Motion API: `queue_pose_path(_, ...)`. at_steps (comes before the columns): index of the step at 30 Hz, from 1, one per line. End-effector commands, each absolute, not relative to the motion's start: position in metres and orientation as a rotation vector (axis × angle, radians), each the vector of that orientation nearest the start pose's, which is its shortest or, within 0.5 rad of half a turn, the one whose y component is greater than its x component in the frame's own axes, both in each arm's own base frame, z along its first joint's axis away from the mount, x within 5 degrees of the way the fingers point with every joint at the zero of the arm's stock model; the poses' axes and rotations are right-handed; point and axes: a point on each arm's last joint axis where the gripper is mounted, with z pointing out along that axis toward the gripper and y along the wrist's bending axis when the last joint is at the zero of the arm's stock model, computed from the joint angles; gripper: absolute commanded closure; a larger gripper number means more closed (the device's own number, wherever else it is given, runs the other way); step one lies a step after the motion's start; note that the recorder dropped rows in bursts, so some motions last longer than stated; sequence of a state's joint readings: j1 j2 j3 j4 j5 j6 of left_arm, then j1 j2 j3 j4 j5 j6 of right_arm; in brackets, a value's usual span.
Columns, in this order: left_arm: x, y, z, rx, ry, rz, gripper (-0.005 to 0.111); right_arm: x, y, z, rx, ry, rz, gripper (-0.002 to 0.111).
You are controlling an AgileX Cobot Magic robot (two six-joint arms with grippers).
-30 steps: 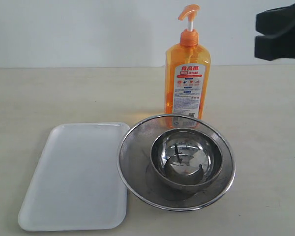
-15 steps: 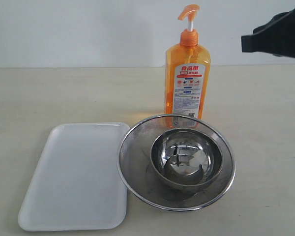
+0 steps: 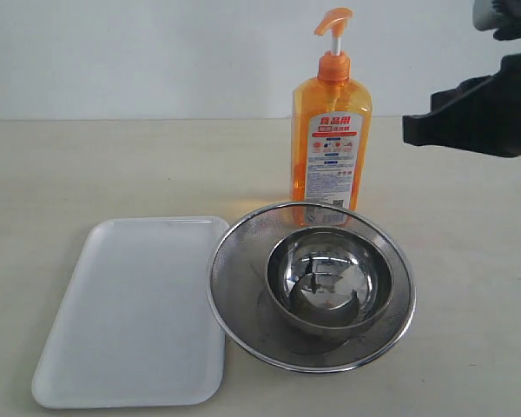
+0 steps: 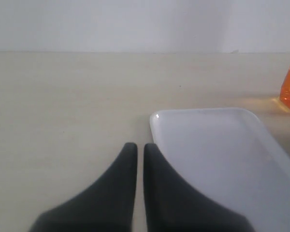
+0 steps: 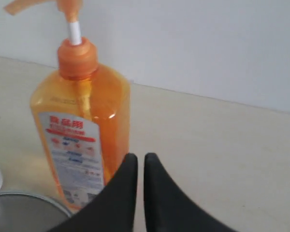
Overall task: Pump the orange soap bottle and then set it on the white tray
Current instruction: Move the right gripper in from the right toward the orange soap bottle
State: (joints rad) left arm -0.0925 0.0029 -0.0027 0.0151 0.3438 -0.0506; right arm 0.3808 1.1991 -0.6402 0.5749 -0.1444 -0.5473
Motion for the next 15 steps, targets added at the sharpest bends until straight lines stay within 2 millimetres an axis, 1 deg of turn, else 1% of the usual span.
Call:
queue_pose_path(1,0.053,-0.004,0.182,0.039,1.825,-0.085,0.102,0.225,0.084,0.262,-0.32,1.668,0.199,0.106)
queue_pose_path(3,0.053,-0.004,0.182,0.039,1.825,-0.085,0.102,0.219,0.09,0.263,-0.373,1.565,0.267,0.106)
queue_pose_path(5,0.053,-0.004,0.182,0.039,1.825,-0.085,0.102,0.217,0.092,0.264,-0.409,1.527,0.28,0.105)
queue_pose_path(8,0.053,-0.004,0.182,0.039,1.825,-0.085,0.102,0.221,0.086,0.264,-0.417,1.511,0.287,0.105)
queue_pose_path(9,0.053,-0.004,0.182,0.039,1.825,-0.085,0.102,0.223,0.083,0.263,-0.4,1.513,0.319,0.102)
queue_pose_path(11,0.053,-0.004,0.182,0.039,1.825,-0.085,0.102,0.228,0.077,0.26,-0.371,1.511,0.394,0.094)
queue_pose_path(12,0.053,-0.004,0.182,0.039,1.825,-0.085,0.102,0.237,0.071,0.258,-0.395,1.512,0.426,0.078)
queue_pose_path(13,0.053,-0.004,0.182,0.039,1.825,-0.085,0.102,0.241,0.07,0.256,-0.423,1.505,0.437,0.068)
queue_pose_path(14,0.053,-0.004,0.182,0.039,1.825,-0.085,0.102,0.25,0.069,0.253,-0.47,1.487,0.451,0.054)
queue_pose_path(15,0.053,-0.004,0.182,0.039,1.825,-0.085,0.102,0.256,0.069,0.252,-0.484,1.48,0.455,0.049)
